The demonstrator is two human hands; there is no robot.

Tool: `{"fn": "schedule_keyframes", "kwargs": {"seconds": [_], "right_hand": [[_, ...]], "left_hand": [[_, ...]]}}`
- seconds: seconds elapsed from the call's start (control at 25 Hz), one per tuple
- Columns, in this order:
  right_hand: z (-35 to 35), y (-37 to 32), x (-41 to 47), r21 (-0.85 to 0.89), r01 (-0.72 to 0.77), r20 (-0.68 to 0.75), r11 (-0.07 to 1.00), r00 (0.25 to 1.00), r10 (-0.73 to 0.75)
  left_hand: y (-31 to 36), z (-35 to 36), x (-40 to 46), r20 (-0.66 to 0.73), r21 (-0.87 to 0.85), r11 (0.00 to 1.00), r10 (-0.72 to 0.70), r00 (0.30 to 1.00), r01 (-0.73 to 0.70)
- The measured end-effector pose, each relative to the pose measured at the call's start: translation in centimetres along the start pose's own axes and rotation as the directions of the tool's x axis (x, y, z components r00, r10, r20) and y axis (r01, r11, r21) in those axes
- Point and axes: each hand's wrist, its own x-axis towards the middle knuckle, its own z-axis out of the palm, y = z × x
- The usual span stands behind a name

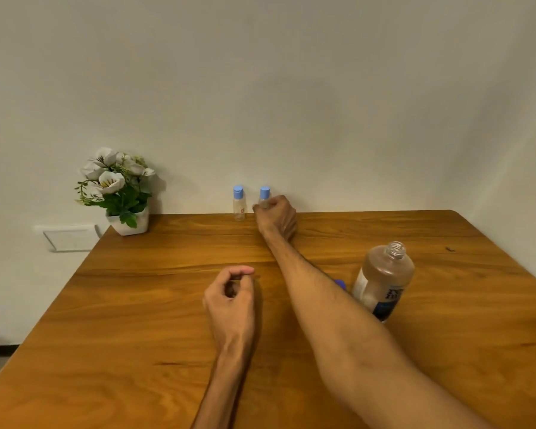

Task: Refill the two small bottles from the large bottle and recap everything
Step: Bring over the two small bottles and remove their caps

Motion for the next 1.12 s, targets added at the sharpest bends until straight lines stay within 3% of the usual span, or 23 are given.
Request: {"fn": "schedule_keyframes", "kwargs": {"seconds": [0.28, 0.44, 0.6, 0.72, 0.84, 0.92, 1.0, 1.12], "right_hand": [[-2.1, 2.0, -3.6, 0.157, 0.06, 0.003, 0.986, 0.998, -0.061], [-7.2, 4.2, -10.0, 0.271, 0.122, 0.174, 0.955, 0.969, -0.173], [-14.0, 6.5, -15.4, 0.45, 0.086, 0.305, 0.889, 0.921, -0.243], [-17.5, 8.2, -17.2, 0.578, 0.015, 0.407, 0.816, 0.861, -0.304], [-19.3, 8.8, -17.3, 0.641, -0.218, 0.571, 0.736, 0.776, -0.268], [-20.1, 8.8, -16.7, 0.605, -0.386, 0.721, 0.697, 0.637, -0.272], [-20.5, 9.1, -15.9, 0.58, -0.43, 0.786, 0.692, 0.519, -0.336], [-20.5, 9.4, -15.7, 0.593, -0.451, 0.791, 0.667, 0.482, -0.377]], "left_hand": [[0.2, 0.0, 0.0, -0.01, -0.017, 1.0, -0.002, 1.0, 0.002], [0.1, -0.2, 0.2, 0.015, -0.056, 0.998, -0.014, 1.0, 0.015], [1.4, -0.6, -0.8, 0.167, -0.217, 0.97, -0.07, 0.984, 0.106], [3.3, -0.6, -1.8, 0.442, -0.296, 0.901, -0.164, 0.882, 0.316], [4.5, -0.6, -2.5, 0.718, -0.318, 0.782, -0.17, 0.675, 0.536], [5.2, -1.0, -2.6, 0.78, -0.344, 0.697, -0.162, 0.605, 0.63], [5.6, -1.5, -2.2, 0.819, -0.375, 0.633, -0.115, 0.562, 0.677], [5.7, -2.5, -1.5, 0.865, -0.368, 0.648, -0.025, 0.501, 0.667]]}}
